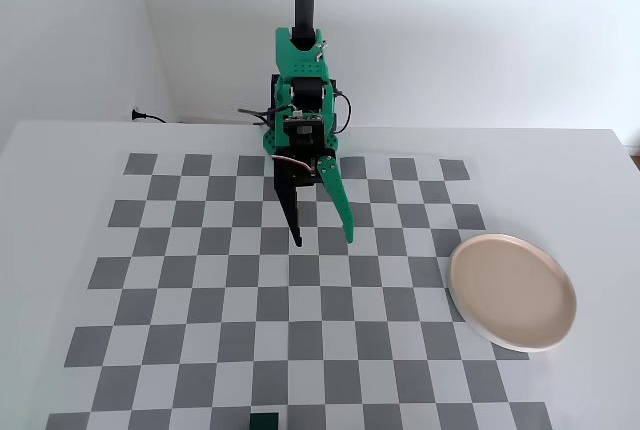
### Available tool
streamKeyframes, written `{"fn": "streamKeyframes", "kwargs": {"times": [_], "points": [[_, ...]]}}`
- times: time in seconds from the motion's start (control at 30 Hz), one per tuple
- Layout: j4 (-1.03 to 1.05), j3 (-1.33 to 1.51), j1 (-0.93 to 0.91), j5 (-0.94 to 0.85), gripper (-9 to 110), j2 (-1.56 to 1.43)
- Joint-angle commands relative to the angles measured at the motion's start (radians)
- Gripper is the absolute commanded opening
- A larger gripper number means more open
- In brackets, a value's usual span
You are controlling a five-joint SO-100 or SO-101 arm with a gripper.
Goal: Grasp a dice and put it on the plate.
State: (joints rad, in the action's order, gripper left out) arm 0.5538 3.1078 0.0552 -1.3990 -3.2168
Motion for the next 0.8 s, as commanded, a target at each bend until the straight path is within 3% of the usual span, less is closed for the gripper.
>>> {"fn": "streamKeyframes", "kwargs": {"times": [0.0,0.2,0.77], "points": [[-0.080,-0.133,-0.005,0.008,24,0.155],[-0.201,-0.360,-0.046,0.041,24,0.511],[-0.318,-0.815,-0.117,-0.025,23,1.106]]}}
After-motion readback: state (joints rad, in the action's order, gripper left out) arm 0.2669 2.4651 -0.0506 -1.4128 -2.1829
